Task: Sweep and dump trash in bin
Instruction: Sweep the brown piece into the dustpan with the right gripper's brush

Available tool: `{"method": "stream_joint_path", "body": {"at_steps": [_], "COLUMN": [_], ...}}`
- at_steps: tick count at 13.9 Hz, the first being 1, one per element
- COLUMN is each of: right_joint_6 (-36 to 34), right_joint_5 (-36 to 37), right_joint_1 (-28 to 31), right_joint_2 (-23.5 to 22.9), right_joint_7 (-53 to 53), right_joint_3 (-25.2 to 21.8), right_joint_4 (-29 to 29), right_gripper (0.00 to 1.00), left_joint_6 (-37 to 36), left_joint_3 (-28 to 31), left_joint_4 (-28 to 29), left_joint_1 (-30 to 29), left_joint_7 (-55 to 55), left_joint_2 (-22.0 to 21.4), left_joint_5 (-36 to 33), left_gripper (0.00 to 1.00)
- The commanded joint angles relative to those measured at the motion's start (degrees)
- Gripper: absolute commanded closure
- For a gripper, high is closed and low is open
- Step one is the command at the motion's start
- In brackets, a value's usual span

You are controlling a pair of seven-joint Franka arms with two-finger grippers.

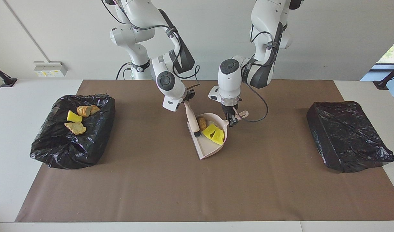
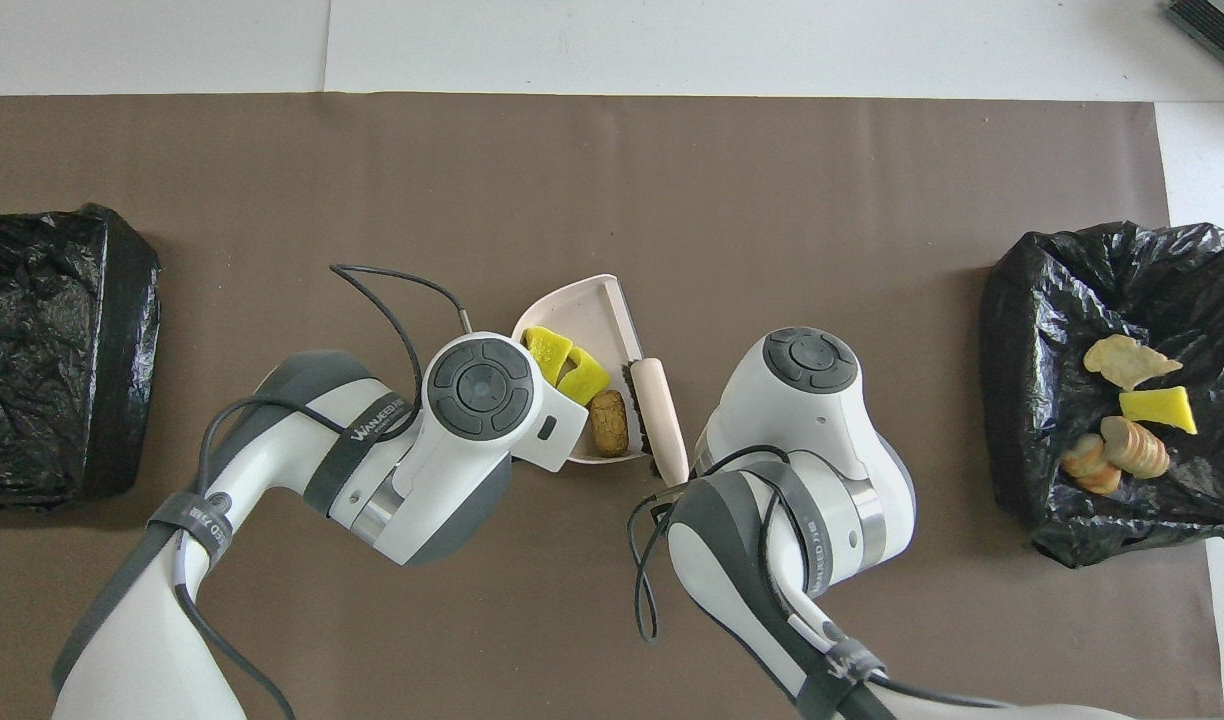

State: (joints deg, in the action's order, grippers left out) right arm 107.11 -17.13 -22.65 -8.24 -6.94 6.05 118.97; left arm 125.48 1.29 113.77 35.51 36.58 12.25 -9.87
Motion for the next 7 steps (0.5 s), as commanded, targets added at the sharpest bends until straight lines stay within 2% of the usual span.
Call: {"method": "stream_joint_path", "body": {"at_steps": [1,3,5,7], "right_joint_6": [-4.17,-5.85,-5.42,-4.72], "right_joint_5": [3.06,3.5,3.59,3.5], "right_joint_1": [0.15,-0.2,-4.57,-7.48], "right_joint_2": [4.28,5.16,6.39,8.41], "right_joint_7": [-11.92,-17.99,-24.41,-28.99], "right_joint_3": [0.1,0.28,0.28,0.28], "right_joint_4": [0.39,0.65,1.17,3.27], "right_gripper": [1.0,1.0,1.0,1.0], "left_joint_6": [1.16,1.17,1.08,0.81], "left_joint_3": [-0.06,-0.15,-0.15,0.11], "left_joint_4": [1.37,1.37,0.85,0.76], "left_joint_1": [-2.28,-3.16,-5.0,-6.58], "left_joint_7": [4.8,8.32,11.83,15.18], "left_joint_2": [-1.18,-1.09,-1.7,-4.06], "left_joint_5": [0.38,0.38,1.16,1.61], "left_gripper": [1.0,1.0,1.0,1.0]}}
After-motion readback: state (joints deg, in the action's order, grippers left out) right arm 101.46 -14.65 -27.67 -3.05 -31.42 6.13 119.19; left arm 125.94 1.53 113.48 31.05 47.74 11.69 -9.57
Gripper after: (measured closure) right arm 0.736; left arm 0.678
